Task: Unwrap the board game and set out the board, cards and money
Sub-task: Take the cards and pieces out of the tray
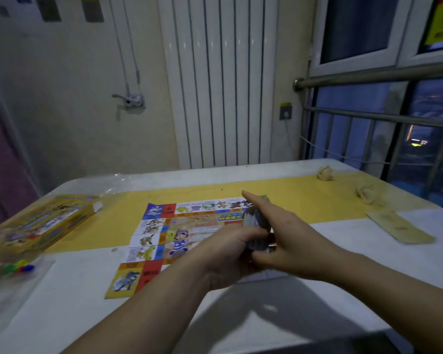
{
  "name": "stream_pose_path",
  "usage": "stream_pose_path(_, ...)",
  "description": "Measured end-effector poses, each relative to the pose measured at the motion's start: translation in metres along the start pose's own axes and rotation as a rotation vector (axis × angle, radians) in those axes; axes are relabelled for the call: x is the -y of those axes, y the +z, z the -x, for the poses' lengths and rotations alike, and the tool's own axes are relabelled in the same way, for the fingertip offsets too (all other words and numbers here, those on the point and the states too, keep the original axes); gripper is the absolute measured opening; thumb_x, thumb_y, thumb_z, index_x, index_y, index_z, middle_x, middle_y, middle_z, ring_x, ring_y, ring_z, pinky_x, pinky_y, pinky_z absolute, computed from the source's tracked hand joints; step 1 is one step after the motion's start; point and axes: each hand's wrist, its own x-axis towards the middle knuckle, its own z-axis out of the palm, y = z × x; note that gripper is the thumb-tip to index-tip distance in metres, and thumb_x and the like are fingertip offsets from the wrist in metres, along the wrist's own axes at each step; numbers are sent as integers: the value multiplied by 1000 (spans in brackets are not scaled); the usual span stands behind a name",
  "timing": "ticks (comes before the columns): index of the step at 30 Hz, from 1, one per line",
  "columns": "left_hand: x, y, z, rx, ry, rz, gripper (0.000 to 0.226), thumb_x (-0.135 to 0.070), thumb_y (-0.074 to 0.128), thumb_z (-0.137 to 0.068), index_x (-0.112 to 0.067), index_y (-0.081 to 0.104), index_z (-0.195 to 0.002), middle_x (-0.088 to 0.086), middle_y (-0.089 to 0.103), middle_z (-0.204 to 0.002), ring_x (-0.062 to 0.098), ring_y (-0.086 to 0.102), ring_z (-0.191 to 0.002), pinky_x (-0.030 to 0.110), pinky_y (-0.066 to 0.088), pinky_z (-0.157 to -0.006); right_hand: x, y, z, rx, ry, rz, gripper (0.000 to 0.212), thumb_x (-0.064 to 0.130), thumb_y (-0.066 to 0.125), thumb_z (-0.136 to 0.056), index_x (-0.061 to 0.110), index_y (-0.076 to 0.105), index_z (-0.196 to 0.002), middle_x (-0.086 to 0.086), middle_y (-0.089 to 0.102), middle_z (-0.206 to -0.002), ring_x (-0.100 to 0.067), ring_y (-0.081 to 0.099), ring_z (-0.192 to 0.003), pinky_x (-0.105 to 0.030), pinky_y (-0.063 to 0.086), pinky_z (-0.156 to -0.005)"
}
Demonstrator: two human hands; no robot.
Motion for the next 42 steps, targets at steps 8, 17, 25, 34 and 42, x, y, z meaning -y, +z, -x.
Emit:
stream_pose_path(8, 8, 53, -39, 47, 50, 4, 16, 4, 46, -91, -9, 56, -94, 0, 47, -57, 7, 44, -48, 19, 43, -50, -42, -47, 38, -27, 460, -745, 59, 20, 72, -81, 26, 42, -131, -1, 63, -112, -18, 58, -112, -34, 42, -103)
stream_pose_path(17, 25, 99, -76, 169, 23, -139, 57, 2, 49, -93, -9, 26, -144, 4, 58, -83, 13, 57, -63, 25, 52, -62, -83, -68, 78, -333, 674, -1049, 25, -1, 56, -89, 2, 52, -113, -11, 66, -89, -14, 65, -69, -23, 52, -67)
stream_pose_path(25, 50, 103, -96, 49, 127, -721, 49, -16, 55, -94, -24, 41, -141, -11, 59, -114, -10, 60, -74, 10, 45, -69, -156, -141, 121, -11, 1011, -308, 25, 6, 60, -90, 11, 55, -114, -10, 61, -95, -17, 60, -80, -26, 52, -69)
stream_pose_path(34, 52, 103, -98, 42, 188, -776, 39, -16, 53, -95, -28, 49, -131, -12, 61, -109, -8, 60, -75, 4, 43, -62, -176, -127, 127, 170, 914, 200, 39, 22, 59, -92, 17, 53, -130, 0, 57, -119, -11, 51, -95, -20, 39, -80)
stream_pose_path(42, 40, 84, -86, -9, 236, -732, 34, -17, 54, -94, -31, 53, -125, -13, 64, -107, 12, 63, -97, 32, 50, -83, -142, -122, 104, -80, 731, 248, 34, 22, 63, -90, 22, 57, -123, 0, 59, -120, -9, 50, -91, -21, 38, -79)
